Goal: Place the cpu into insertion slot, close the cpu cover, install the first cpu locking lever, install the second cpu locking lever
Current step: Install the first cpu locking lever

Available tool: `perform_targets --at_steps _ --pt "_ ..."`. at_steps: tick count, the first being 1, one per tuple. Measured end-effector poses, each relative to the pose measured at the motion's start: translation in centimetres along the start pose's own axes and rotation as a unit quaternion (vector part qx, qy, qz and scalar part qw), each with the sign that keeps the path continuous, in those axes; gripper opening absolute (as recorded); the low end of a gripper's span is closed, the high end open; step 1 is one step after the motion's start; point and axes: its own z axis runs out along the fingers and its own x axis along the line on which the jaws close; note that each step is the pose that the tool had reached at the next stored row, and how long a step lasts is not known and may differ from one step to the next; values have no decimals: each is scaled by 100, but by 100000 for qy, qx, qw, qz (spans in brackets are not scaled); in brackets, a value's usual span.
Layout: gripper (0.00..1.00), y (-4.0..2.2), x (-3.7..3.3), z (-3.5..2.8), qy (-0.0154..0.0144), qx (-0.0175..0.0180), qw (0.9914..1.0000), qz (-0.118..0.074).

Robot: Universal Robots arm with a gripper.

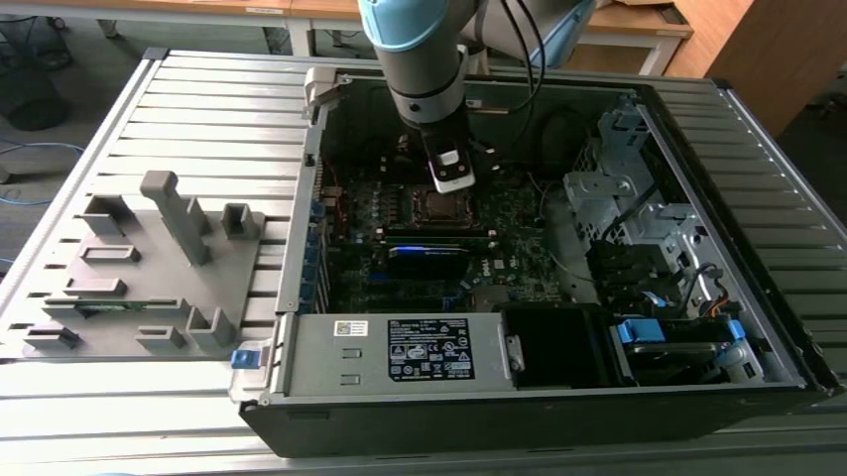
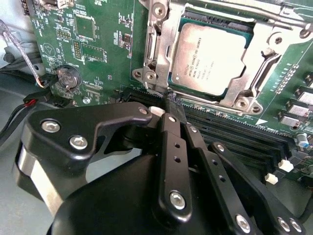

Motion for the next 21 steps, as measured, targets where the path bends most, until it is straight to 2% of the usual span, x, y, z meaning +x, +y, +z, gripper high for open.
perform_targets --at_steps 6,11,16,21 --pt "11 -25 -8 0 -61 -65 100000 -2" --pt "11 -32 -10 4 -19 -407 99999 72" --pt "11 -31 -14 6 0 -423 99999 66" --pt "11 -19 -52 18 -15 -424 99999 72"
